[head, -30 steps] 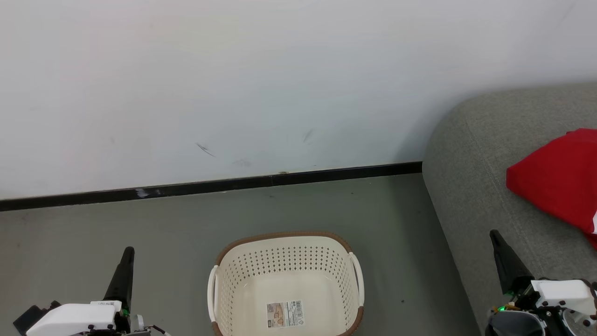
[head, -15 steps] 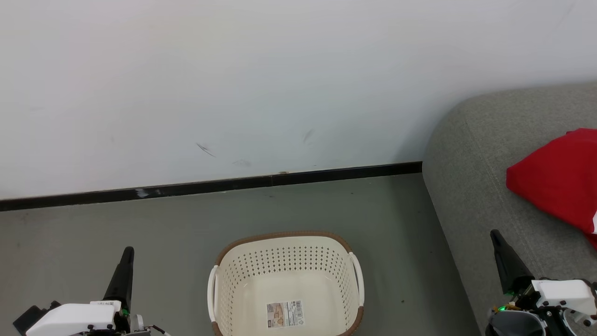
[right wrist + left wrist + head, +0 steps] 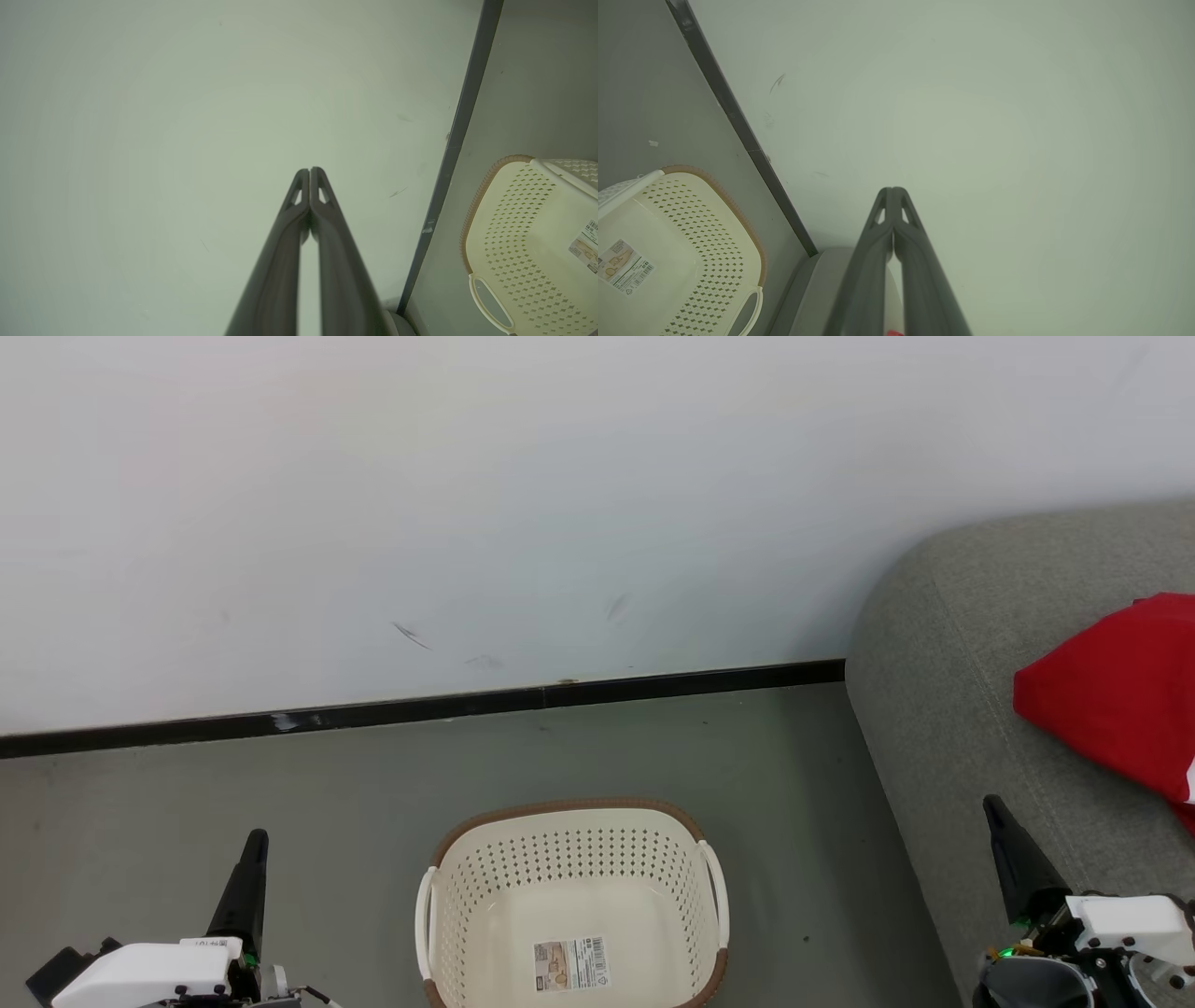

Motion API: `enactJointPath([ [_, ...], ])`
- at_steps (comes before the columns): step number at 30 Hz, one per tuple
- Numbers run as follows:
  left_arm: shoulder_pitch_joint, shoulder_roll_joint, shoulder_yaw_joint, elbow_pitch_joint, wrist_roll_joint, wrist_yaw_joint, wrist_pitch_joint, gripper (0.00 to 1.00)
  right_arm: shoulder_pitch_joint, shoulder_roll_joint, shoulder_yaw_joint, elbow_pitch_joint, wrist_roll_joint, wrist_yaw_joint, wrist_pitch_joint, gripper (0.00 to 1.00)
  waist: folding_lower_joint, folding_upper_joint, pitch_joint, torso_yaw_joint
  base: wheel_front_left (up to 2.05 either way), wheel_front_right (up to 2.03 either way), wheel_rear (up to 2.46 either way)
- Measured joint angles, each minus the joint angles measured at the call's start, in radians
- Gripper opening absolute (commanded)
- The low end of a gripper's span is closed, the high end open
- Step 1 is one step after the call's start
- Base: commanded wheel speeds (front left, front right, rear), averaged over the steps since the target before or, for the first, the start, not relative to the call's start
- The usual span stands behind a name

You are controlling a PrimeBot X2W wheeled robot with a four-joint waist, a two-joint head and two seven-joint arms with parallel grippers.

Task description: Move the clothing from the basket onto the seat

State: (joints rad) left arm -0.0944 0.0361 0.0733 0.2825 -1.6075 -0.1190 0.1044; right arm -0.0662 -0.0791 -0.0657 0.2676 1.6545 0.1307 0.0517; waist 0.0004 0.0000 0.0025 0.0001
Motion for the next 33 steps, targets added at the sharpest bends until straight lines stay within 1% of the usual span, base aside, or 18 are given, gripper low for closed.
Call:
enactJointPath([
  [33, 0.0, 0.0, 0.001, -0.002, 0.0, -0.006, 0.0, 0.0, 0.0, 0.0, -0.005, 0.0, 0.0, 0.0, 0.001, 0.0, -0.0001, 0.0, 0.0, 0.0, 0.0, 0.0, 0.0],
])
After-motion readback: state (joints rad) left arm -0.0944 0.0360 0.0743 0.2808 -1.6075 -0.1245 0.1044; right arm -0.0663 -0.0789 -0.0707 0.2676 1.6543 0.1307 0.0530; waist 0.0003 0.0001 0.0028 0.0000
